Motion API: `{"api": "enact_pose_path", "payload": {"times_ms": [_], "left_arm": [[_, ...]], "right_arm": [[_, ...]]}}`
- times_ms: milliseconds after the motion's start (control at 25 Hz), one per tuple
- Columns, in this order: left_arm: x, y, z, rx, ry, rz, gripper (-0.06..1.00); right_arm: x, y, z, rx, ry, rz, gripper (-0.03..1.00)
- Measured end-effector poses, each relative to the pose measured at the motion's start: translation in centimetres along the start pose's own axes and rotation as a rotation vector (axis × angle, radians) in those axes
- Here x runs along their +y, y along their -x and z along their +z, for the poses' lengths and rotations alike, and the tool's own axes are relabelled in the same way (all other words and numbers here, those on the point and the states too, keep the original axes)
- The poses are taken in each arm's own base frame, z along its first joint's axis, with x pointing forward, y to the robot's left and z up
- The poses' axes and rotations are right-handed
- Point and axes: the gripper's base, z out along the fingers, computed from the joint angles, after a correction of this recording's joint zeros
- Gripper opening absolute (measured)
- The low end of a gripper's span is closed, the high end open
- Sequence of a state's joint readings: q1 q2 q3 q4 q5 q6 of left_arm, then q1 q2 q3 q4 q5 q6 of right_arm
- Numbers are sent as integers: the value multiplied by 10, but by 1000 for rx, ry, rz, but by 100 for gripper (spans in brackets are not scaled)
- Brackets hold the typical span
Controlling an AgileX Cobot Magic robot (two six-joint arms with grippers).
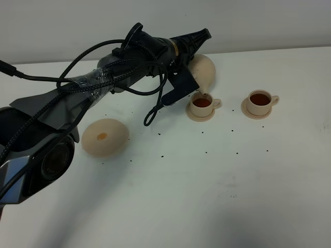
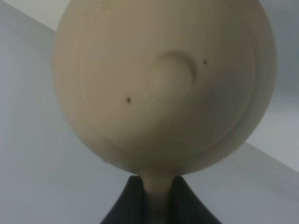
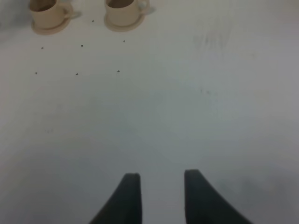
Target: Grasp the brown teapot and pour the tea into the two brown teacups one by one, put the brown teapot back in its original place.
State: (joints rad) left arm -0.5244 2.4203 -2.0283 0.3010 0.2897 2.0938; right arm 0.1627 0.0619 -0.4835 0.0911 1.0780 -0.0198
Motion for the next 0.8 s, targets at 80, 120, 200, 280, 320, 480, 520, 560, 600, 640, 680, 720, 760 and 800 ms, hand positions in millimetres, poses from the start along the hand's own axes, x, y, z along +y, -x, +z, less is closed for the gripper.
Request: {"api": "enact_pose_path", "payload": {"times_ms": [80, 120, 200, 280, 320, 480, 520, 560, 600, 640, 680, 720, 760, 800], "left_arm": [[0, 0, 0, 0, 0, 0, 12], [0, 0, 0, 0, 0, 0, 12], [0, 0, 0, 0, 0, 0, 12], [0, 0, 0, 2, -1, 5, 12], [0, 0, 0, 4, -2, 10, 12], [0, -1, 0, 8, -4, 21, 12], [0, -1, 0, 8, -3, 21, 12], [0, -1, 0, 9, -3, 21, 12], [0, -1, 0, 10, 0, 21, 12], [0, -1, 0, 12, 2, 22, 12], [0, -1, 0, 12, 3, 23, 12], [0, -1, 0, 14, 3, 24, 12], [0, -1, 0, 14, 3, 26, 12], [0, -1, 0, 15, 2, 29, 12]], "right_arm": [[0, 0, 0, 0, 0, 1, 24], [0, 0, 0, 0, 0, 1, 24], [0, 0, 0, 0, 0, 1, 24], [0, 0, 0, 0, 0, 1, 24], [0, 0, 0, 0, 0, 1, 24], [0, 0, 0, 0, 0, 1, 24], [0, 0, 0, 0, 0, 1, 24], [0, 0, 0, 0, 0, 1, 24], [0, 0, 0, 0, 0, 1, 24], [0, 0, 0, 0, 0, 0, 24], [0, 0, 0, 0, 0, 0, 24], [0, 0, 0, 0, 0, 0, 24], [0, 0, 0, 0, 0, 0, 24], [0, 0, 0, 0, 0, 0, 24]]}}
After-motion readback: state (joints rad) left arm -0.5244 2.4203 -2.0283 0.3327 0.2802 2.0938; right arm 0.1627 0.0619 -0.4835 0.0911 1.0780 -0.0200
